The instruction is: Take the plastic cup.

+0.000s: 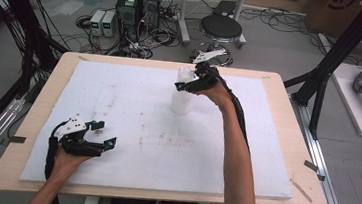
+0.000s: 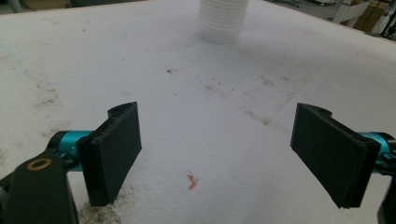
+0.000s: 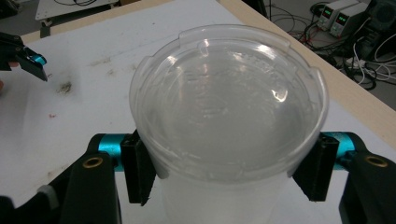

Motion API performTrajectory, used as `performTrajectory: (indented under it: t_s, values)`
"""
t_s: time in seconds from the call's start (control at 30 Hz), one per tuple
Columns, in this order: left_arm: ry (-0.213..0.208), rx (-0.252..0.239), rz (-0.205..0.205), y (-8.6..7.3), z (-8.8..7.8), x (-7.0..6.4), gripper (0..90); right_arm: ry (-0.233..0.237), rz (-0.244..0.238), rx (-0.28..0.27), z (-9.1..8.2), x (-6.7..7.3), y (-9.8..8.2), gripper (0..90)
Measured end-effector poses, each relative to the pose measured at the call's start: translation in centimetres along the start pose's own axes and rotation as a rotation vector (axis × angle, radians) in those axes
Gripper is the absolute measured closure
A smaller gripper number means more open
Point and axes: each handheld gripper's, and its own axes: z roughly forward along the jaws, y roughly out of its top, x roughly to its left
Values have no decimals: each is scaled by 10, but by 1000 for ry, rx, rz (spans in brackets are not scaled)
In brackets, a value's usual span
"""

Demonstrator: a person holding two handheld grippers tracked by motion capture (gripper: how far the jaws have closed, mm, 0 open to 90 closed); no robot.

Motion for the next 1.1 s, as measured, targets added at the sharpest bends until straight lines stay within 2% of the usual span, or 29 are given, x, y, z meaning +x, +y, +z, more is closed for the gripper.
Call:
performTrajectory:
  t_s: [0.37,0.7,0.83,0.93,1.1]
  values:
    - [-1,4,4,0,0,0,162,-1,6,-17,-2,0,1,339]
    - [2,6,4,0,0,0,162,-10,11,-79,-20,2,14,344]
    - [4,3,2,0,1,0,162,-2,4,-106,-32,5,30,349]
    - [3,2,6,0,1,0,162,-19,4,-107,-40,6,40,351]
    - [3,5,7,0,1,0,162,-17,-2,-141,-52,8,53,359]
